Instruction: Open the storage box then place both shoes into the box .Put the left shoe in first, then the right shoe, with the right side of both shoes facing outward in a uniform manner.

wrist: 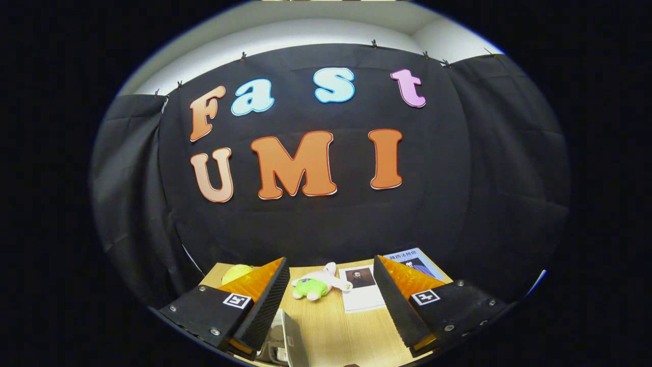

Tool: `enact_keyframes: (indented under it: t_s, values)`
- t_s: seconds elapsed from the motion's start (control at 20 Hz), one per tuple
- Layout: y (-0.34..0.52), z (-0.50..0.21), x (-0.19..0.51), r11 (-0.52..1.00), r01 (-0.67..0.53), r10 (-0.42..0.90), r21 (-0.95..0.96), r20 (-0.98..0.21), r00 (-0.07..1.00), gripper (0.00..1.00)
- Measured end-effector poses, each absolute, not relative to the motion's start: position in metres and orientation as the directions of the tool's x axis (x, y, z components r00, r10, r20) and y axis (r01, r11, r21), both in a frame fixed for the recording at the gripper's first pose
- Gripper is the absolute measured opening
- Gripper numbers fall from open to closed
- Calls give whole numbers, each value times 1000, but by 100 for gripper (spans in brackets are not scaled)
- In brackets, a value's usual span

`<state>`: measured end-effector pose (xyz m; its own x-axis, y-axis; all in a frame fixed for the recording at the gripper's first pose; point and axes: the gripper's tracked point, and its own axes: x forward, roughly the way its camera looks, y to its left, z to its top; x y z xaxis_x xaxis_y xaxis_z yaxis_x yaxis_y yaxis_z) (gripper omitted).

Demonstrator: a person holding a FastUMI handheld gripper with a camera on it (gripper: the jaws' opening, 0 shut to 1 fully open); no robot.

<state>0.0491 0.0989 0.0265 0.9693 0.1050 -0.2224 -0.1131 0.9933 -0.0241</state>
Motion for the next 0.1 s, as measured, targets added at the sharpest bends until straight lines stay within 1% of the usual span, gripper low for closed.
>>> enact_keyframes:
  t_s: [0.1]
  values:
    - [101,31,54,993,-117,110,-21,-203,973,98]
